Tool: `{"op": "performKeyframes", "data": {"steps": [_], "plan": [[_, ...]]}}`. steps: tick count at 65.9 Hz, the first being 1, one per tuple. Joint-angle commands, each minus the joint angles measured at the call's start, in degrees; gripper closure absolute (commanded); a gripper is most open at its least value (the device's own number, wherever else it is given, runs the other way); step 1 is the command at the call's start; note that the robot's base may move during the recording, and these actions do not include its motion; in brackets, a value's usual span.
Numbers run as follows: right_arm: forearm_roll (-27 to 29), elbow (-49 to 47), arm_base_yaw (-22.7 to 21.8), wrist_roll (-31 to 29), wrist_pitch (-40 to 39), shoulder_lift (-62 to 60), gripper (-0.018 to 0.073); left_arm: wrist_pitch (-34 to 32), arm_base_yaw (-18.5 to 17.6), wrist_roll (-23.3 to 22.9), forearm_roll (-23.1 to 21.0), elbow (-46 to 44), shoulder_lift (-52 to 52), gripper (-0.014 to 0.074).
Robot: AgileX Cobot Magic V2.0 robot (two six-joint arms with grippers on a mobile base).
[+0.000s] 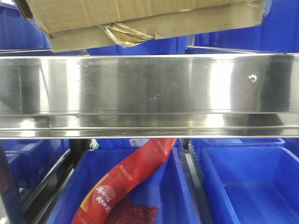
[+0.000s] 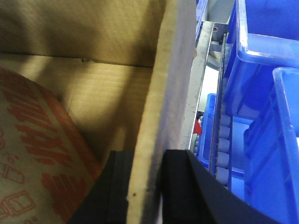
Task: Stack two boxes on right shelf middle
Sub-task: 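Raise the held boxes above the middle shelf with both grippers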
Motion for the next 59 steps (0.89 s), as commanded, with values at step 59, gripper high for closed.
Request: {"op": "performKeyframes", "data": {"steps": [59], "plan": [[0.5,-0.9,0.0,0.5,-5.0,-1.1,0.0713,-1.1,0.8,0.6,-0.2,-0.4,-0.5,0.0707]]}}
